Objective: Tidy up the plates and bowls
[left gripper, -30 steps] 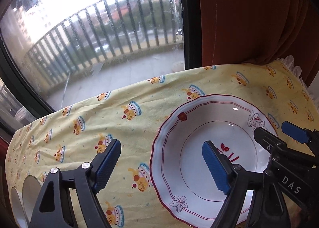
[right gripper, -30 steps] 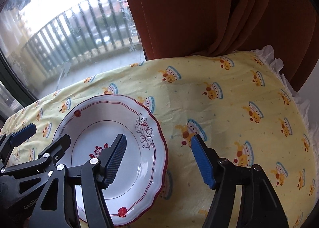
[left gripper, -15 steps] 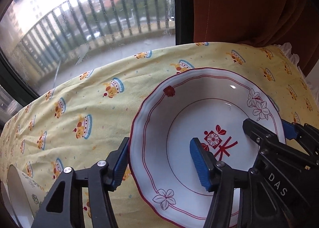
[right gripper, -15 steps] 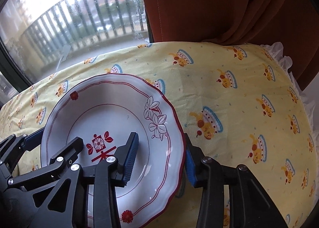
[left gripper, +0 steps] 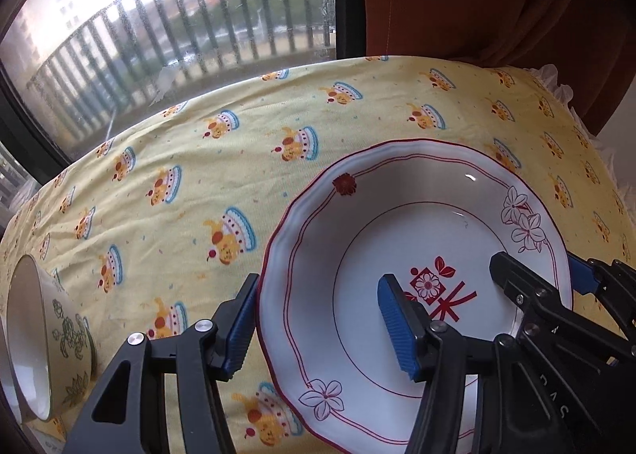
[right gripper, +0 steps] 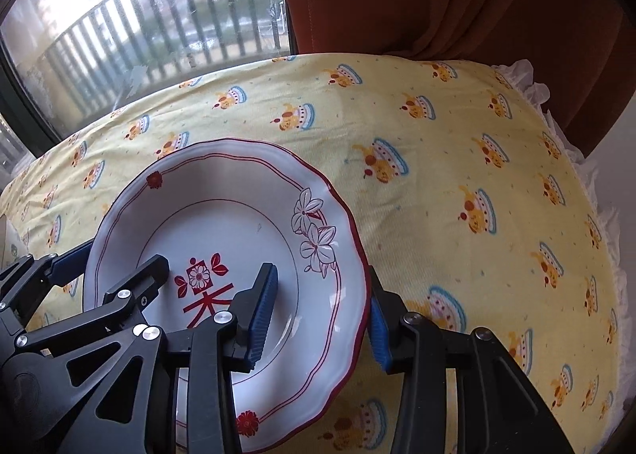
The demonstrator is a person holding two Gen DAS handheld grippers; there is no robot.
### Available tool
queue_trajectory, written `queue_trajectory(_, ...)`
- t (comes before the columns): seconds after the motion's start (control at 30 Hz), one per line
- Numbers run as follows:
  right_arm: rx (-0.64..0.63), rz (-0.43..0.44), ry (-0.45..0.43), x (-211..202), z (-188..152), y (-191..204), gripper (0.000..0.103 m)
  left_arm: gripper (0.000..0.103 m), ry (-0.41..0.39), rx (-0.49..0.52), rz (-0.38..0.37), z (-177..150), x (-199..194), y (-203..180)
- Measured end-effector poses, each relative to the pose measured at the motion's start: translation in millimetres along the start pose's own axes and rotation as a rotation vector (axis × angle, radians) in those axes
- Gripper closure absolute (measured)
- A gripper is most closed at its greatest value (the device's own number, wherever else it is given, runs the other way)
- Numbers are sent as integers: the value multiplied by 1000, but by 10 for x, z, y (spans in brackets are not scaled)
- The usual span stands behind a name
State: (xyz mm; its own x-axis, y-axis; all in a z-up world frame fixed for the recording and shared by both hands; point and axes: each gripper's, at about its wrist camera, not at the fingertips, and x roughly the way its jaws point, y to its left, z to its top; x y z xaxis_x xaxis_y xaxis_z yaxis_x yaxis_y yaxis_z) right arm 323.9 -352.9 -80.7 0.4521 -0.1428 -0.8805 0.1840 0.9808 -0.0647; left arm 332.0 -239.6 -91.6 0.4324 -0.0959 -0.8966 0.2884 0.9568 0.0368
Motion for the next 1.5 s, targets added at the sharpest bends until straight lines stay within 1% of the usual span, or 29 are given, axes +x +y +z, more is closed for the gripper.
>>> queue_trajectory(0.13,-9,-4,-3,-100,-184,-15,57,43,5,16,-24,-180,-98,-6)
queue_trajectory(0.27,-22,5,-7,-149,-314,-9,57,43,-13,35,-30,-248,-112,17)
queue_trajectory(0.37,-19,-14,-8,-126,-352,-24,57,42,-19,34,-46,-281,-112,42)
queue_trajectory(0.47,-13,-6,-19,-120,-359,-36,57,41,-24,48,-48,-275,-93,1)
queue_trajectory(0.5,-19,-10,-19,-115,-348,-19,56,39,-30,48,-41,-280,-94,-18)
queue_trajectory(0.6,-32,-39,-23,-105,-321,23,55,40,-47,45,-33,-298,-105,-23)
queue_trajectory(0.77,-17,-45,-12,-150,-306,14,55,41,-33,51,-41,-281,-152,-23)
queue_trajectory(0.97,-19,-61,-52,-347,-266,31,55,41,-65,44,-53,-276,-320,-18)
queue_trajectory(1.17,-27,-69,-93,-621,-288,61,55,41,-112,40,-51,-323,-582,-9)
queue_trajectory(1.5,-46,-74,-153,-1071,-448,183,55,41,-176,25,-49,-536,-964,78)
